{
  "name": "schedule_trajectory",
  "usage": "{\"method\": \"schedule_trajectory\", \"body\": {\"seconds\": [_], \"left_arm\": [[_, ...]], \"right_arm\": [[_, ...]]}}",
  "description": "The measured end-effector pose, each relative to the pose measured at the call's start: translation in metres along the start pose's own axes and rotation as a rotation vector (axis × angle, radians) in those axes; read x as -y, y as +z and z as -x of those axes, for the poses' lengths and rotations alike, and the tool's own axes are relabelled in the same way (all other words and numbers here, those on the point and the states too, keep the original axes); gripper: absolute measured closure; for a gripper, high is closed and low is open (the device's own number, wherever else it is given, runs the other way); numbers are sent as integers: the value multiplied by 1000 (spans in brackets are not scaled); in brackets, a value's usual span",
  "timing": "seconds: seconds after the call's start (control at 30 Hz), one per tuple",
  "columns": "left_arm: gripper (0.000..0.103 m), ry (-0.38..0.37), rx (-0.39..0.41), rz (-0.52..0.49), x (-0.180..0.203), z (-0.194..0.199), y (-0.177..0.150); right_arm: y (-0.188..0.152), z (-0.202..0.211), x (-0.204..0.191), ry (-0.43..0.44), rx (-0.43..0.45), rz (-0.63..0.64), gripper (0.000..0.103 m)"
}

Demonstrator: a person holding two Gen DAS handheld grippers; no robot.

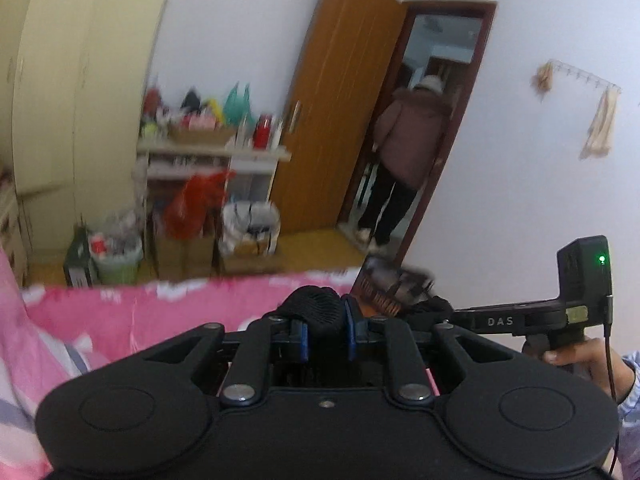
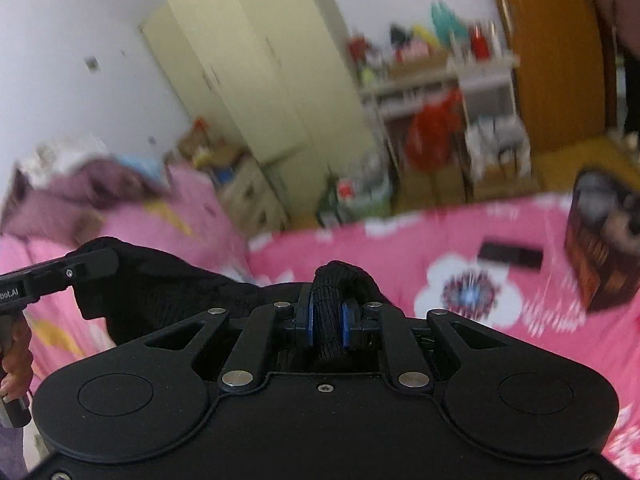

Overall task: Fold clothes
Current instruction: 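Lift the black garment high with both tools and shake it out, then lay the garment flat on the bed and open both tools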

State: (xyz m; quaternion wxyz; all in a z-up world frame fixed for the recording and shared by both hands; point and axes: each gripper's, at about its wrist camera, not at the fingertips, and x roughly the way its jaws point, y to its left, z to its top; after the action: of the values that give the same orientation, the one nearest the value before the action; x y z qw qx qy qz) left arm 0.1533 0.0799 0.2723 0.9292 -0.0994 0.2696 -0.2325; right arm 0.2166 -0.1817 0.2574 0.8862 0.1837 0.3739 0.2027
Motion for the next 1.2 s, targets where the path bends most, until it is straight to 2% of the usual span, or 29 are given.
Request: {"method": "schedule_trajectory", "body": {"seconds": [0.13,0.23,0.33,0.43,0.47,0.53,0.57,0.6,0.63,0.7,0.77,0.8,0.87,0.9,0.93,0.97,1.03,1.07,1.13,1.2], "left_arm": [[87,-31,-45,78,-62,-52,-65],[87,-21,-89,120,-91,-84,-78],[87,20,-151,191,-147,-141,-72],[86,66,-144,209,-179,-181,-66],[84,67,-143,209,-185,-189,-63],[76,152,-114,197,-211,-225,-50],[69,171,-112,197,-213,-226,-49],[62,256,-121,215,-228,-242,-45],[59,269,-124,220,-232,-246,-44],[59,331,-171,232,-257,-266,-48],[57,371,-196,201,-266,-271,-57],[52,386,-209,185,-269,-273,-62],[47,431,-220,118,-271,-274,-71],[40,481,-231,18,-268,-277,-77],[37,505,-242,-46,-264,-282,-80],[37,576,-305,-271,-252,-290,-91],[38,624,-321,-398,-238,-290,-99],[38,627,-313,-420,-233,-287,-101],[38,520,-324,-300,-226,-261,-102],[38,458,-359,-213,-218,-237,-112]], "right_arm": [[-73,-75,40,56,-72,-98,91],[-89,-128,69,56,-128,-178,91],[-71,-168,88,24,-146,-198,91],[-46,-203,99,2,-123,-183,89],[-30,-224,105,-11,-100,-179,89],[-1,-262,114,-20,-64,-139,89],[8,-273,118,-22,-57,-131,87],[19,-290,128,-26,-58,-134,79],[23,-297,132,-31,-64,-134,69],[31,-319,143,-104,-77,-100,57],[30,-335,154,-199,-77,-38,57],[26,-342,161,-260,-87,-10,57],[14,-339,171,-284,-112,-36,57],[8,-333,173,-259,-116,-53,57],[2,-330,173,-228,-122,-58,57],[-9,-323,169,-192,-138,-39,57],[-27,-306,158,-194,-157,30,57],[-37,-297,152,-197,-165,64,57],[-53,-280,146,-181,-190,82,57],[-79,-254,143,-148,-249,55,57]]}}
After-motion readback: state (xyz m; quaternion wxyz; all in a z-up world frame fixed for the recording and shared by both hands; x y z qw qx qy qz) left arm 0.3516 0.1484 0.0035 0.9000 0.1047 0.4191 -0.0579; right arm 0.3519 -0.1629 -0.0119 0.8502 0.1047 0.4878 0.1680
